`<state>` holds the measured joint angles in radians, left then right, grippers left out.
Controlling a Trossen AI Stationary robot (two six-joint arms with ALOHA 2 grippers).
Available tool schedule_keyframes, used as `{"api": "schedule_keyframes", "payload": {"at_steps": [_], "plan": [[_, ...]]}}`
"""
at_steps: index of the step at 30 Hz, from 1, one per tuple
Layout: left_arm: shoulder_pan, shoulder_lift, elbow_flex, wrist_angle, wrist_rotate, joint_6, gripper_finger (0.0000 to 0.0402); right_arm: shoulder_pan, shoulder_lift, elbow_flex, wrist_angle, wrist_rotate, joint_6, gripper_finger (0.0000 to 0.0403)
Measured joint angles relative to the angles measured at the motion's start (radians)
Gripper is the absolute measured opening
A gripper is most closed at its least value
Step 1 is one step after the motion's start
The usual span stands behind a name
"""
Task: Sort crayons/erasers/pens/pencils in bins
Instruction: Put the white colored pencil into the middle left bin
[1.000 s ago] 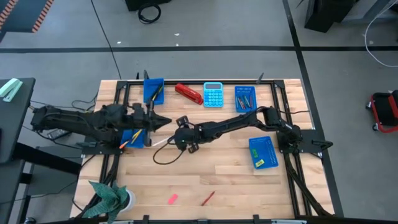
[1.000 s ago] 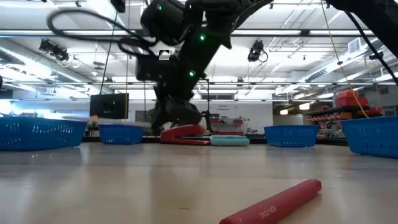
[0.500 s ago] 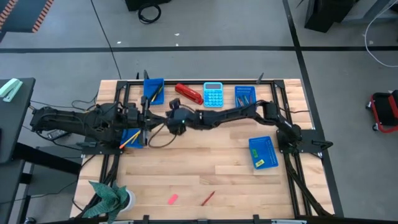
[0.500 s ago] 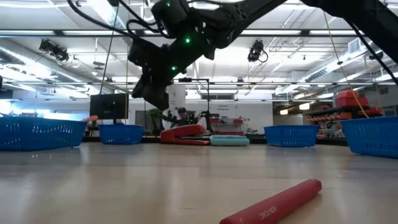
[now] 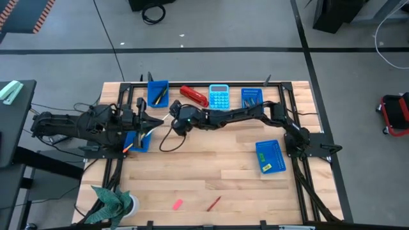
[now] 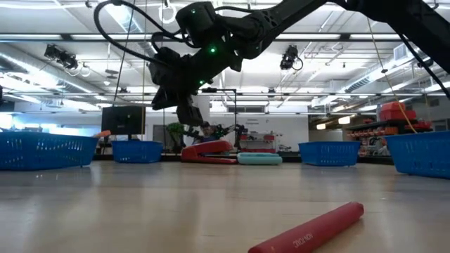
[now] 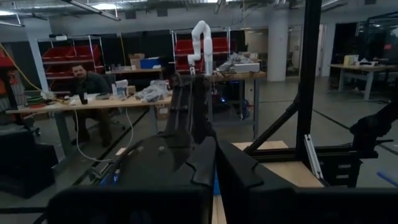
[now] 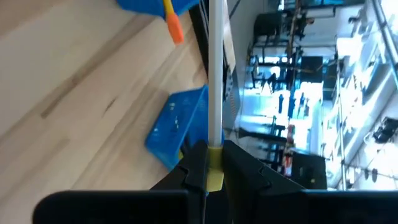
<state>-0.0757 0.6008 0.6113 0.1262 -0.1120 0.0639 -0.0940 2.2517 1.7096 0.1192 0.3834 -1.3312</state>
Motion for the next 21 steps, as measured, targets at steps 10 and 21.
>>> {"api": "schedule_keyframes", "payload": {"at_steps": [10,21], "plan": [[0.0,-0.014,0.0,0.006,0.0,0.058,0.0015,0.004,0.017,0.104,-0.002,-0.061,-0.004,0.0047],[0.0,-0.047,0.0,-0.107,-0.027,0.028,0.0016,-0.01,0.25,0.407,-0.142,-0.058,-0.032,0.0047]]}}
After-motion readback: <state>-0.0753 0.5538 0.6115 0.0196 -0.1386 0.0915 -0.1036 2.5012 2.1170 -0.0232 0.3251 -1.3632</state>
